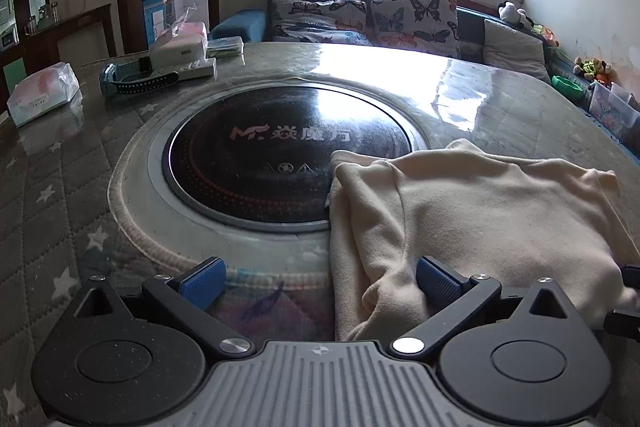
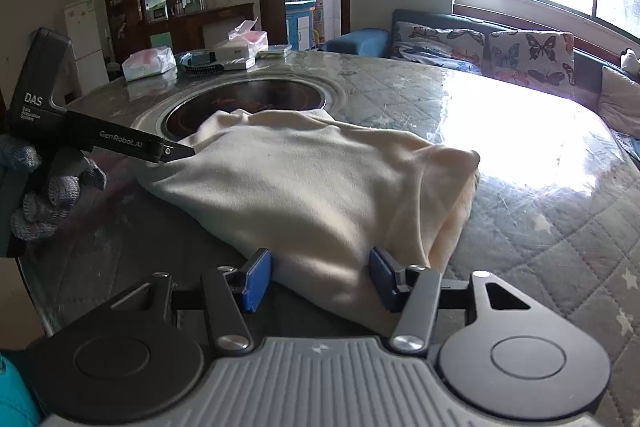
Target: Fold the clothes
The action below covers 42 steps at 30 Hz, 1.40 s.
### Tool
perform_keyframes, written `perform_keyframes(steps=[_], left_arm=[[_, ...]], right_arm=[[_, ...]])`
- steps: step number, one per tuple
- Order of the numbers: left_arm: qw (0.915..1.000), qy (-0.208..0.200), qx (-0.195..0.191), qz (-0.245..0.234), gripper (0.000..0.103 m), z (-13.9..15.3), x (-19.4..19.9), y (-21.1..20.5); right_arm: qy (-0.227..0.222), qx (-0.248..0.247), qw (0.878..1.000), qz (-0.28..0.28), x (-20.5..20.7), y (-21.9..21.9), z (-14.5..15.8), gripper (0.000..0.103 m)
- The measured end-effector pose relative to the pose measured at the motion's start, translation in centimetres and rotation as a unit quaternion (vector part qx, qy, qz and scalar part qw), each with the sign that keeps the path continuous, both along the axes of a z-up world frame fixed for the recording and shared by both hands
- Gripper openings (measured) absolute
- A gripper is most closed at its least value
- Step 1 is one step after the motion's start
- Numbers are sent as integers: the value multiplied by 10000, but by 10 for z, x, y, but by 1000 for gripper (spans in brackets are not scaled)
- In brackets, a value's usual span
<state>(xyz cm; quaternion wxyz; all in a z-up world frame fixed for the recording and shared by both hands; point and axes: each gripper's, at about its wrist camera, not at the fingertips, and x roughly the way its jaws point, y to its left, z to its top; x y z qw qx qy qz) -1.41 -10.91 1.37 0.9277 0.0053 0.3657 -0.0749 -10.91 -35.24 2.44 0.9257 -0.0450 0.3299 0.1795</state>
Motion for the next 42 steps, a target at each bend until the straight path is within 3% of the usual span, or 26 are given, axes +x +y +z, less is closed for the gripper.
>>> perform_keyframes(steps=[7, 13, 20, 26, 30, 36, 42], left_arm=[[9991, 16, 11, -414, 103, -1, -32, -4], [9986, 31, -59, -525, 103, 7, -35, 1], [9992, -22, -76, -386, 103, 14, -16, -7], [9993, 53, -5, -360, 103, 8, -1, -16], [9993, 149, -110, -333, 103, 2, 9, -15], [9992, 185, -254, -241, 103, 2, 11, -5], [9996, 121, -237, -66, 103, 0, 4, 8]], right_arm=[[188, -65, 9998, -94, -26, -10, 4, 55], [275, 62, 9995, -155, -45, -16, 16, 55], [-139, 501, 9974, -501, -1, -27, 35, 58], [73, 723, 9946, -739, 43, -40, 15, 58], [197, 1055, 9892, -995, 52, -59, 4, 58], [-16, 775, 9924, -960, 36, -50, 15, 59], [-374, 147, 9990, -203, 6, -1, 35, 65]])
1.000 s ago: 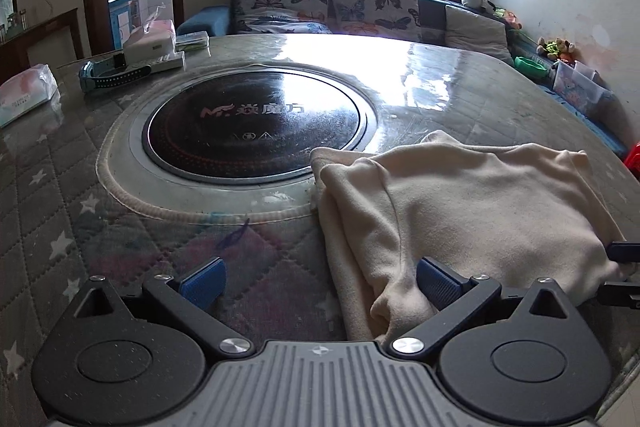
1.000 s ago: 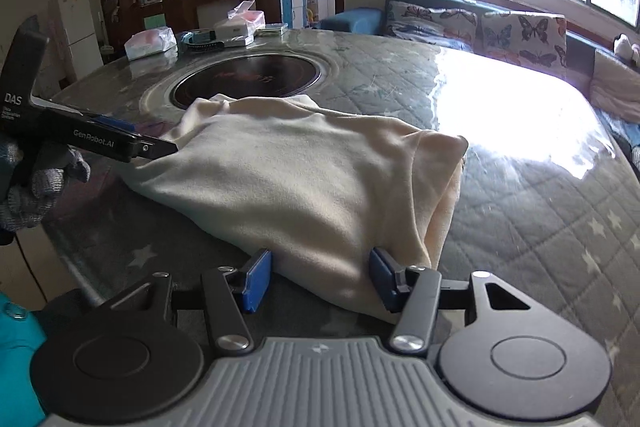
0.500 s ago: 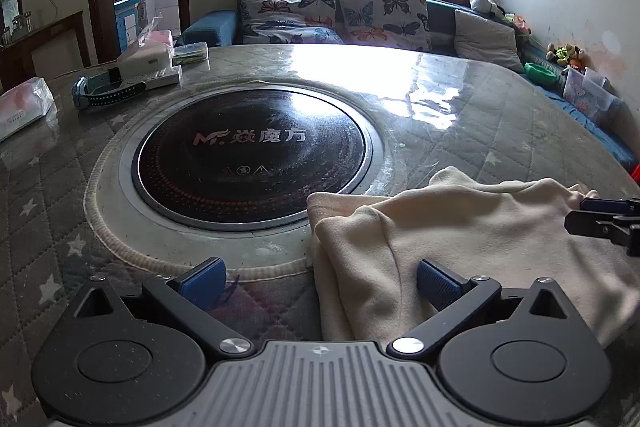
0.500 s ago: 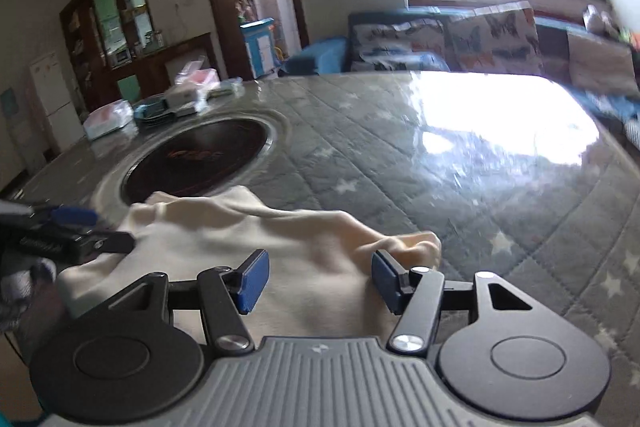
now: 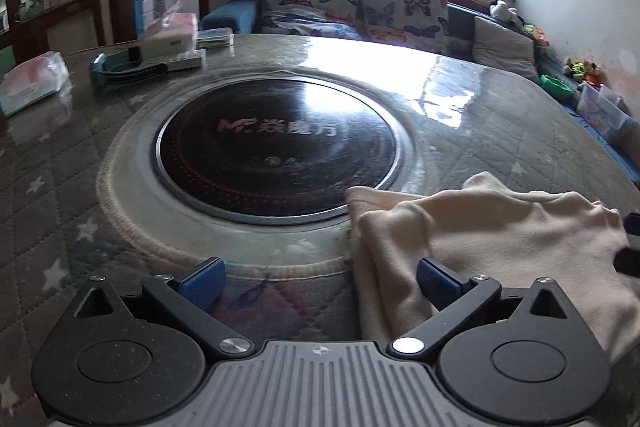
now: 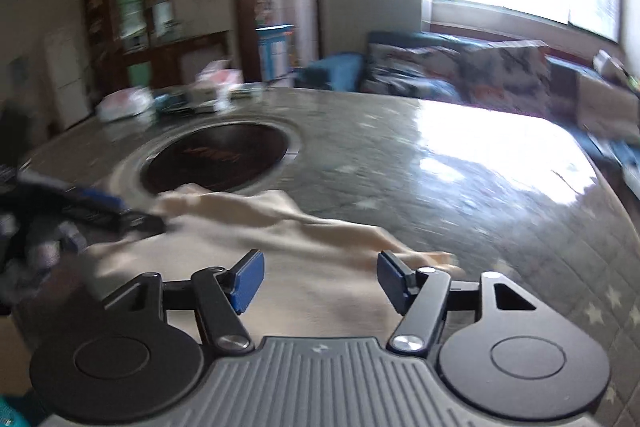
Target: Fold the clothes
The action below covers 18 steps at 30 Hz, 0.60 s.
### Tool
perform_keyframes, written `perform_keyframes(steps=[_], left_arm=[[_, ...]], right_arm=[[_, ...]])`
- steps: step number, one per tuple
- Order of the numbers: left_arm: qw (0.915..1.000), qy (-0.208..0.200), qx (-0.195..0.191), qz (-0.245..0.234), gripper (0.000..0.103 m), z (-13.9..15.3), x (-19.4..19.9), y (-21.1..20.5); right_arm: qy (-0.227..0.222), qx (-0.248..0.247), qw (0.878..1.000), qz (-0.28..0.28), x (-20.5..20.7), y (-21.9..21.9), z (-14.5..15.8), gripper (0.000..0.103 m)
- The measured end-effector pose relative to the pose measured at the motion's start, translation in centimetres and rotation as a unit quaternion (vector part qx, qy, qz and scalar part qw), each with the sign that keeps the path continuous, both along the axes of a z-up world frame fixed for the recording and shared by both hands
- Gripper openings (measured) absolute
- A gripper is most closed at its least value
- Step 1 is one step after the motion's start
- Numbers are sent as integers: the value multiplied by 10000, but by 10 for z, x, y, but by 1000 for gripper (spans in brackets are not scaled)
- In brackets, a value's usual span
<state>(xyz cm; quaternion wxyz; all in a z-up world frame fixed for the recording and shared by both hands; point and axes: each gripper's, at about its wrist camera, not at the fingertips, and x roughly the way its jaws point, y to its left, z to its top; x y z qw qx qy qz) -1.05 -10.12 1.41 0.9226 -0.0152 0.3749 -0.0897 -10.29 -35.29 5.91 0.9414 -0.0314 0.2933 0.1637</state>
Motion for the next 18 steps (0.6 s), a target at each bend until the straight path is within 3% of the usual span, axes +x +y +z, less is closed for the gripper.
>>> perform_keyframes(steps=[4, 10, 18], left_arm=[[9996, -112, 217, -141, 103, -3, -4, -1], [9996, 191, -149, 120, 103, 7, 4, 15], [9951, 463, -810, 322, 103, 16, 1, 38]], right_arm=[[-46, -145, 9983, 565, -10, 35, 4, 65], [-119, -568, 9875, 1465, -16, 94, 1, 65], [-333, -1320, 9650, 2240, -29, 157, -15, 65]])
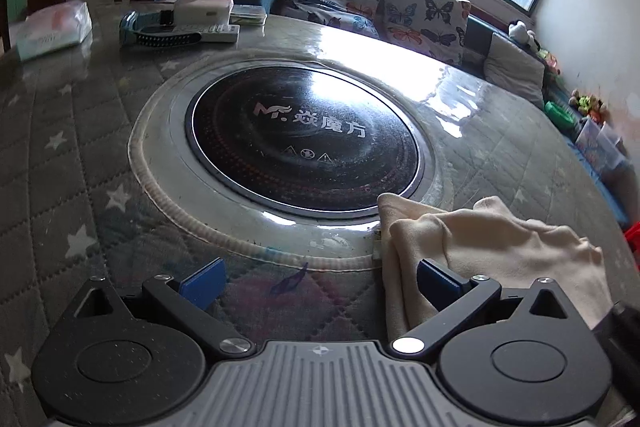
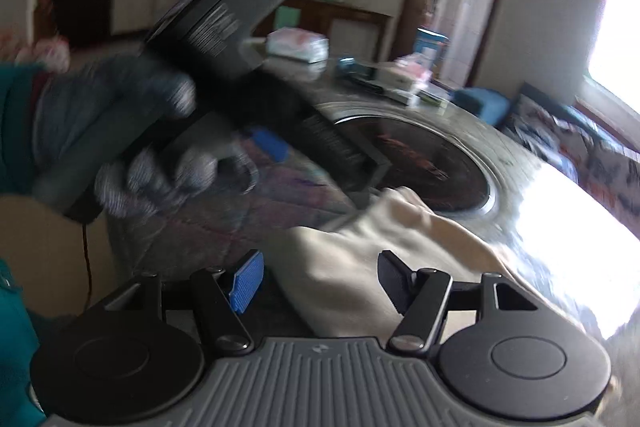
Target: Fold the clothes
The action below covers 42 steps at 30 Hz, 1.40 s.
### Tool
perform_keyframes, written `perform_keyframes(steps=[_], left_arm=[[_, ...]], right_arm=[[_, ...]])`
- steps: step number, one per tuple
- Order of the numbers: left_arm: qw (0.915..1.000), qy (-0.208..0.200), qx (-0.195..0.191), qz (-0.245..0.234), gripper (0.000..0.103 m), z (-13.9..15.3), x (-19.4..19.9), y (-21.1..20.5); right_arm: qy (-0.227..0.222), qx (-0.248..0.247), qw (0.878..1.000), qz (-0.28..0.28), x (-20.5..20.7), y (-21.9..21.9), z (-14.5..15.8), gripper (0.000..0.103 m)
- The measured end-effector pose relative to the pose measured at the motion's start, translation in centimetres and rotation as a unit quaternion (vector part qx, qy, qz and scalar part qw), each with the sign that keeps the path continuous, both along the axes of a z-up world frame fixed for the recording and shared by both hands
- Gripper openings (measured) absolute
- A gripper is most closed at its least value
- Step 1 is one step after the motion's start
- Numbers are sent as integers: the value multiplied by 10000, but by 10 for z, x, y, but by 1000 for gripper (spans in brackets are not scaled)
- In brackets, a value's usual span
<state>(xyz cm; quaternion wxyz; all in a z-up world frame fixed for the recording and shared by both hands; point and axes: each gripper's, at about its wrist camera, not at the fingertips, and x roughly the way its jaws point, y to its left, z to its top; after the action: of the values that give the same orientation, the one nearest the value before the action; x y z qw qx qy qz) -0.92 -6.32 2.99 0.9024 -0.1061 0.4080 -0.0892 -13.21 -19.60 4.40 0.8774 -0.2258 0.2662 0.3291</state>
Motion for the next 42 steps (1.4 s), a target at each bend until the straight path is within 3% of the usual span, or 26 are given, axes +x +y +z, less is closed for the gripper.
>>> perform_keyframes(steps=[4, 10, 12, 22, 30, 35, 40, 42], left_arm=[[9993, -12, -361, -76, 103, 5, -2, 3], [9949, 182, -954, -265, 103, 2, 2, -1], [9918, 316, -1203, -292, 103, -1, 5, -1], [9847, 379, -1701, 66, 103, 1, 4, -2], [9675, 691, -2405, 368, 102, -8, 4, -1], [9604, 756, -2656, 371, 82, -11, 5, -5], [9502, 1027, -2896, 521, 36, -22, 9, -2], [9473, 1062, -2973, 542, 27, -26, 9, -1]], right_arm=[[0, -239, 9996, 124, 1, 22, -10, 59], [25, -231, 9996, -147, 6, 27, -14, 35], [91, -57, 9996, -244, 7, 22, -11, 21], [506, 1042, 9918, -542, 20, -16, 11, 15], [497, 1488, 9860, -574, 19, -43, 22, 15], [494, 1579, 9850, -485, 21, -49, 22, 15], [533, 1604, 9848, -405, 20, -54, 18, 15], [570, 1605, 9847, -361, 22, -55, 16, 15]])
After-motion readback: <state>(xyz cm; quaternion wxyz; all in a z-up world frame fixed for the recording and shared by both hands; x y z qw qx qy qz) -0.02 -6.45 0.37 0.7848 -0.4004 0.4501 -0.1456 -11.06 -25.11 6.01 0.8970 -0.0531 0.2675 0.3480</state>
